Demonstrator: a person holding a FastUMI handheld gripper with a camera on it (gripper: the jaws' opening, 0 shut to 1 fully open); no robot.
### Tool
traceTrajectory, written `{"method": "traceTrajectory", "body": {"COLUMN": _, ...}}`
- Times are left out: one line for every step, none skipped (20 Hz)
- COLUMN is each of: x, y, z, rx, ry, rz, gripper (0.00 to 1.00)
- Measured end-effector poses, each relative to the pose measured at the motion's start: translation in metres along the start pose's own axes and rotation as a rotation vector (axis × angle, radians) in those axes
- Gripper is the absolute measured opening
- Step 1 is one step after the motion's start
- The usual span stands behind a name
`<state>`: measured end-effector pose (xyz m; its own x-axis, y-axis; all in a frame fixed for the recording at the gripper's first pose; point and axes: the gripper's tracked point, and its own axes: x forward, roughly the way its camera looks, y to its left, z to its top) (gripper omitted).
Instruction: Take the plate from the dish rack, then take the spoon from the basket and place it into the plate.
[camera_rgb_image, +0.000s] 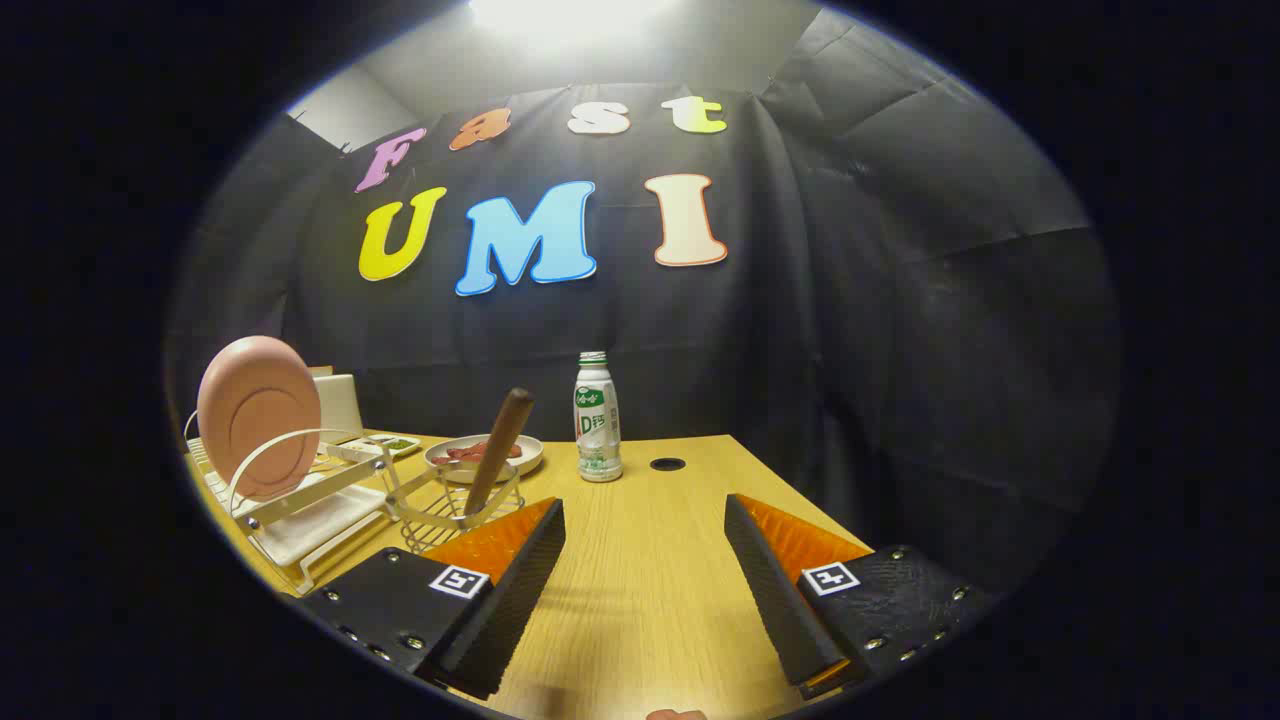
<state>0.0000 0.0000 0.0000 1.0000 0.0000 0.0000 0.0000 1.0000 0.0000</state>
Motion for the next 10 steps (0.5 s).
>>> {"method": "traceTrajectory", "body": {"x": 0.0, "y": -0.008, "z": 0.01, "rx": -0.011, "ry": -0.022, "rz": -0.019, "gripper": 0.98}}
{"method": "traceTrajectory", "body": {"x": -0.002, "y": -0.016, "z": 0.02, "rx": -0.024, "ry": -0.04, "rz": -0.037, "gripper": 0.98}}
{"method": "traceTrajectory", "body": {"x": -0.006, "y": -0.022, "z": 0.029, "rx": -0.032, "ry": -0.048, "rz": -0.044, "gripper": 0.98}}
{"method": "traceTrajectory", "body": {"x": -0.013, "y": -0.028, "z": 0.035, "rx": -0.042, "ry": -0.047, "rz": -0.054, "gripper": 0.98}}
{"method": "traceTrajectory", "body": {"x": -0.022, "y": -0.033, "z": 0.041, "rx": -0.049, "ry": -0.046, "rz": -0.06, "gripper": 0.98}}
{"method": "traceTrajectory", "body": {"x": -0.033, "y": -0.036, "z": 0.049, "rx": -0.053, "ry": -0.046, "rz": -0.067, "gripper": 0.98}}
{"method": "traceTrajectory", "body": {"x": -0.044, "y": -0.04, "z": 0.055, "rx": -0.056, "ry": -0.044, "rz": -0.078, "gripper": 0.98}}
{"method": "traceTrajectory", "body": {"x": -0.056, "y": -0.041, "z": 0.06, "rx": -0.056, "ry": -0.04, "rz": -0.084, "gripper": 0.98}}
{"method": "traceTrajectory", "body": {"x": -0.069, "y": -0.039, "z": 0.067, "rx": -0.055, "ry": -0.037, "rz": -0.087, "gripper": 0.98}}
{"method": "traceTrajectory", "body": {"x": -0.082, "y": -0.036, "z": 0.074, "rx": -0.054, "ry": -0.037, "rz": -0.088, "gripper": 0.98}}
